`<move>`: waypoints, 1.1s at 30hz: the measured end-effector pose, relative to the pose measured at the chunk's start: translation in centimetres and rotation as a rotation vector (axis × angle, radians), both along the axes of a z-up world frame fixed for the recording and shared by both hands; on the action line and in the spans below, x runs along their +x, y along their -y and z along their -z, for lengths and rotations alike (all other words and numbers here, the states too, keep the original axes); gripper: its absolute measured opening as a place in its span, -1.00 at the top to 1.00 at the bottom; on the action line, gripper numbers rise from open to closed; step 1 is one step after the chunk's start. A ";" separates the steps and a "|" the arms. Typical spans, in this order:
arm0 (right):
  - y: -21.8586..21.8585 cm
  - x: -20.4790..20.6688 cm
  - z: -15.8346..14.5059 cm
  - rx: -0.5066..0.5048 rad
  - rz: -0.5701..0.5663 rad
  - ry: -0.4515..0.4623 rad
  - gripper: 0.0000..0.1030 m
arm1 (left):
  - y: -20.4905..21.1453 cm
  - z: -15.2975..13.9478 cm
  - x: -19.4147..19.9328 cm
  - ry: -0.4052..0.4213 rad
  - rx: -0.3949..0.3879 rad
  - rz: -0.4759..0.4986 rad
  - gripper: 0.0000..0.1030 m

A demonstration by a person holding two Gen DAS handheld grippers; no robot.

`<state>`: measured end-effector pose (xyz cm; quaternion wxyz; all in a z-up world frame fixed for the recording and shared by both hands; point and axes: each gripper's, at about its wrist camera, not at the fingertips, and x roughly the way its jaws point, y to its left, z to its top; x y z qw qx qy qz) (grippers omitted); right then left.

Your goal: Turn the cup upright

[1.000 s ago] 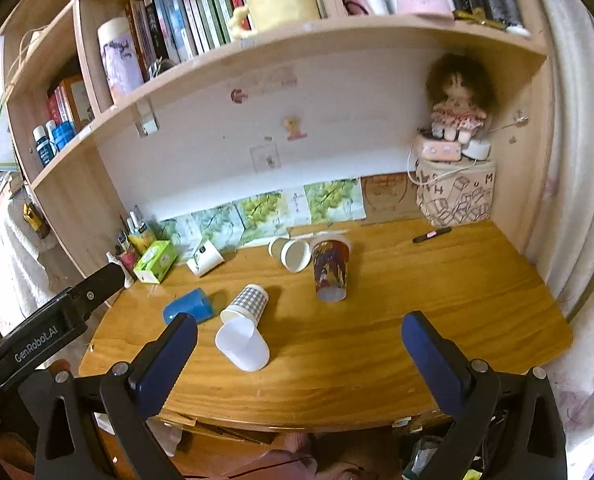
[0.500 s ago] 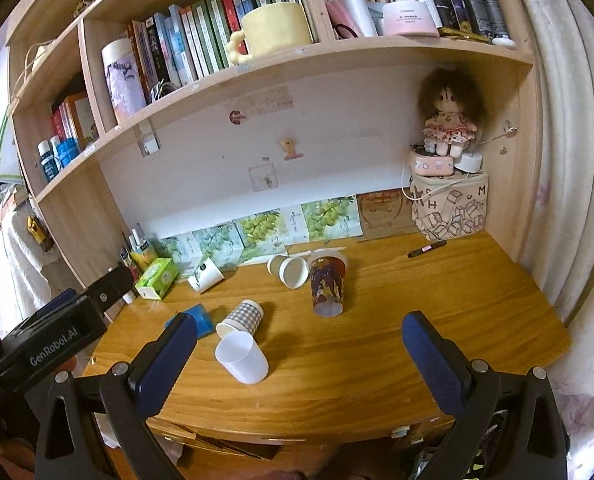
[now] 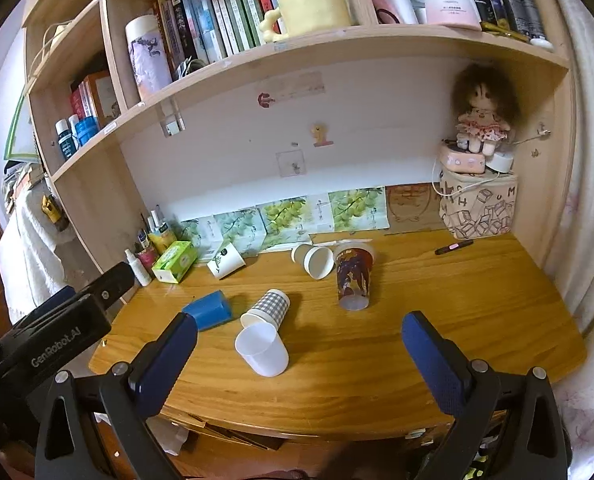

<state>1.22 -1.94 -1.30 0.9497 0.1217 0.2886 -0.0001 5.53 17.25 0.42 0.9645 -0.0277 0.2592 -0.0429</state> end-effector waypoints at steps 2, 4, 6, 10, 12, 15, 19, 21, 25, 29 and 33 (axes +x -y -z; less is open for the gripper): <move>-0.2 -0.2 0.0 -0.005 0.007 -0.002 -0.99 | 0.1 0.0 -0.1 0.003 0.003 0.012 -0.99; -0.3 -0.5 -0.1 -0.012 0.015 0.005 -0.99 | 0.4 -0.1 -0.1 0.006 0.004 0.027 -0.99; -0.2 -0.9 -0.2 -0.018 0.028 0.014 -0.99 | 0.5 -0.1 -0.1 0.009 0.006 0.041 -0.99; 0.0 -1.3 -0.4 -0.017 0.057 0.020 -0.99 | 0.9 -0.3 -0.3 0.022 0.013 0.061 -0.99; 0.0 -1.5 -0.5 -0.020 0.070 0.024 -0.99 | 1.0 -0.4 -0.5 0.031 0.018 0.066 -0.99; 0.0 -1.8 -0.6 -0.028 0.080 0.033 -0.99 | 1.1 -0.7 -0.7 0.047 0.019 0.071 -0.99; -0.1 -1.9 -0.8 -0.037 0.077 0.042 -0.99 | 1.2 -0.9 -1.0 0.068 0.025 0.070 -0.99; -0.1 -1.9 -0.8 -0.037 0.073 0.044 -0.99 | 1.1 -1.0 -1.1 0.075 0.025 0.067 -0.99; -0.2 -1.8 -0.8 -0.038 0.066 0.045 -0.99 | 1.1 -1.1 -1.2 0.079 0.030 0.058 -0.99; -0.3 -1.7 -0.8 -0.038 0.056 0.043 -0.99 | 1.1 -1.0 -1.2 0.079 0.031 0.058 -0.99; -0.3 -1.6 -0.7 -0.034 0.049 0.039 -0.99 | 1.1 -1.1 -1.3 0.082 0.030 0.060 -0.99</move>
